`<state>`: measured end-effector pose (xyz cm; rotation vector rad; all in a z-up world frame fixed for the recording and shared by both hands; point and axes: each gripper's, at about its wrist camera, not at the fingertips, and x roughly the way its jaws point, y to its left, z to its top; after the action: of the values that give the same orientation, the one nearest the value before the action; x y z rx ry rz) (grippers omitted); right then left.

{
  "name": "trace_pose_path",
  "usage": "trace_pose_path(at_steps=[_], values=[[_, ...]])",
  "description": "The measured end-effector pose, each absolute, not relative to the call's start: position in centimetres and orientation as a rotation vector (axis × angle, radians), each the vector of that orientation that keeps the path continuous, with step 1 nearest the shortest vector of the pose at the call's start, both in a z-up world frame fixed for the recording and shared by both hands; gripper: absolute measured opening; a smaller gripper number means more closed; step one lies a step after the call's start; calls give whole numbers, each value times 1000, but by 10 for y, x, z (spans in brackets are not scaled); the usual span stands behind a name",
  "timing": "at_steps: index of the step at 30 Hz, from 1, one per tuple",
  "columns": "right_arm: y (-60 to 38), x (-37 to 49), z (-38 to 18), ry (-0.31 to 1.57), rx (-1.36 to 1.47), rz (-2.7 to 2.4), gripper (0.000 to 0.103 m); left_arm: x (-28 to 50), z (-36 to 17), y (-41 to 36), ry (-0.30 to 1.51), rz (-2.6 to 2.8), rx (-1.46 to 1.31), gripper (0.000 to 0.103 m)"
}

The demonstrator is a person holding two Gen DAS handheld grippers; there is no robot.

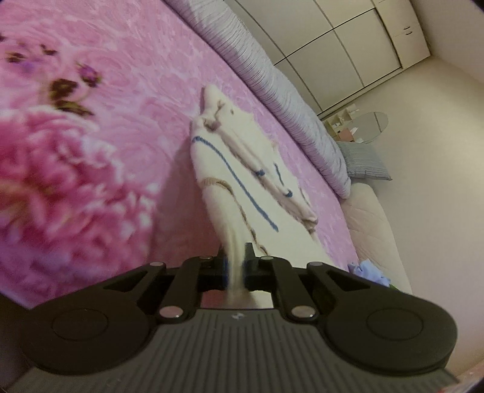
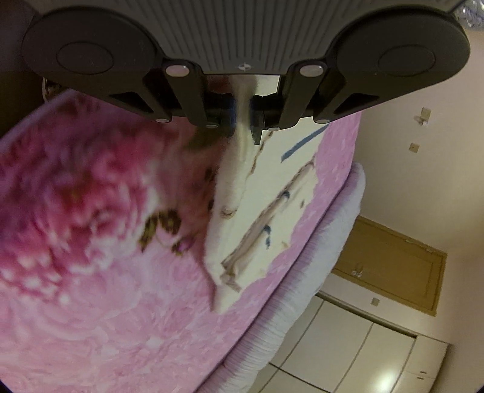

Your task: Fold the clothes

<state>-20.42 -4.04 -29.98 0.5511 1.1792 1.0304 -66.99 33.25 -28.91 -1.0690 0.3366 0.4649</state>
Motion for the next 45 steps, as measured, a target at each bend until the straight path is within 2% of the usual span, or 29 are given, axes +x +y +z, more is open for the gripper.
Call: trace_pose_path(at_steps=[6,10,14,20,22,23,25,26,27,31,37,41,45], values=[[-94,-258,-297,1178,572,1037,10,-717,-273,295,296,430,-1066,6],[-102,-264,-293,1193,572,1040,10,-715,-266,300,271,423,-1082,6],[-83,-242,-274,1164,592,1074,10,-685,-251,334,269,408,-1073,6],[-11,-162,-250,1099,639,1074,10,-596,-233,425,290,428,-987,7],[20,-130,-250,1085,661,1049,11,-569,-238,451,303,474,-972,11],[35,-115,-254,1084,677,1027,15,-556,-241,464,310,497,-964,12],[63,-82,-270,1097,720,964,31,-529,-247,490,324,544,-948,28],[73,-71,-277,1101,722,928,49,-516,-249,503,331,566,-940,28],[82,-60,-284,1105,721,893,54,-502,-252,516,337,589,-932,29],[101,-45,-298,1090,567,869,54,-500,-267,531,407,609,-896,37],[114,-44,-316,1094,307,900,52,-493,-291,530,551,532,-845,38],[126,-48,-313,1092,238,963,42,-468,-294,533,610,508,-748,39],[139,-48,-309,1086,190,988,42,-447,-303,537,655,484,-705,38]])
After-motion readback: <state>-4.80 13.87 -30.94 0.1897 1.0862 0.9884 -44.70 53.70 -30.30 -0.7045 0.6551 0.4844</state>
